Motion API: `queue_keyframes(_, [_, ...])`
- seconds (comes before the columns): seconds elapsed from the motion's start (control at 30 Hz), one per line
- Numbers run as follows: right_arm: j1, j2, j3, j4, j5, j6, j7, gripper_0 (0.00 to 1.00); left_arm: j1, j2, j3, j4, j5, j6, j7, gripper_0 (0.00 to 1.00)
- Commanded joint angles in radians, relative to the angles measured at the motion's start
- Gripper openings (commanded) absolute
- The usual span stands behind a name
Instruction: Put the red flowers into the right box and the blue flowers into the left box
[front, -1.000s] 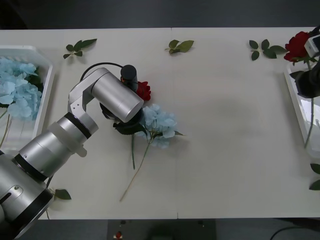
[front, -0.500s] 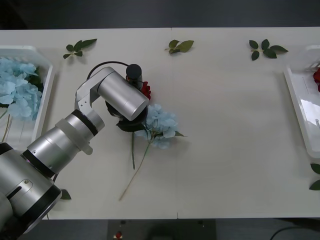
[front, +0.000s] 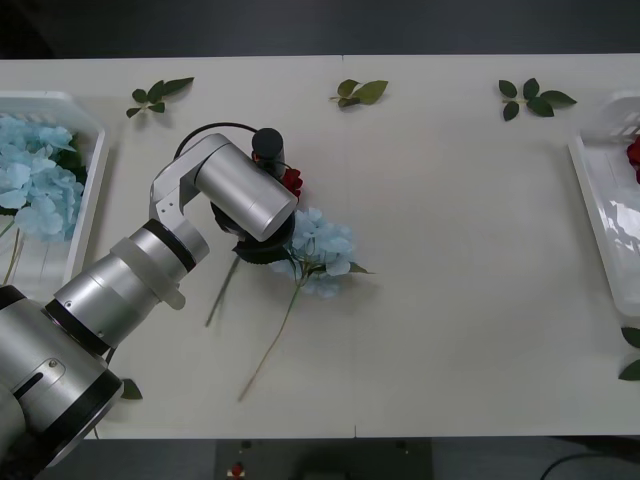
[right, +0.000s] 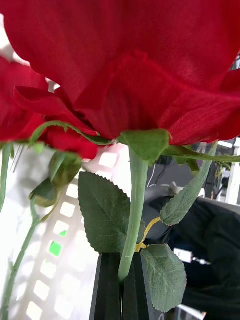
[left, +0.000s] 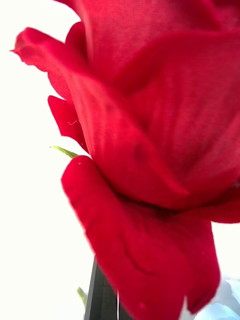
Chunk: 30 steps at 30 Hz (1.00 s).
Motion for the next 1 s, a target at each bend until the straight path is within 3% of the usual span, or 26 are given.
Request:
queue_keyframes(0.03, [-0.055,0.052,-0.023,0.055,0.011,-0.006,0.014,0.0,-0.028,0.023,0.007,-0.078,-0.004,0.0,-0.045,0.0])
queue_keyframes(0.37, [-0.096,0.079,0.031,0.128,0.014,-0.06,0.005,0.0,0.004,0.186,0.054,-0.292,0.105,0.008,-0.142,0.0])
queue_keyframes(0.4, [-0.098,0.079,0.031,0.128,0.014,-0.066,0.004,0.04,0.013,0.196,0.077,-0.31,0.124,0.008,-0.17,0.0])
queue_keyframes(0.43, [-0.096,0.078,0.032,0.128,0.017,-0.068,0.004,0.2,0.03,0.21,0.122,-0.335,0.156,0.009,-0.222,0.0])
queue_keyframes(0.5, [-0.099,0.078,0.031,0.138,0.019,-0.068,0.005,0.41,0.053,0.219,0.18,-0.362,0.202,0.009,-0.294,0.0])
queue_keyframes(0.67, [-0.104,0.075,0.031,0.188,0.019,-0.105,0.004,0.83,0.107,0.224,0.324,-0.428,0.334,0.023,-0.467,0.0])
queue_keyframes(0.83, [-0.104,0.075,0.032,0.231,-0.01,-0.155,0.008,0.94,0.136,0.221,0.421,-0.483,0.483,0.085,-0.561,0.0])
queue_keyframes(1.0, [-0.104,0.069,0.032,0.247,-0.046,-0.167,0.01,0.96,0.156,0.219,0.511,-0.506,0.751,0.143,-0.622,0.0])
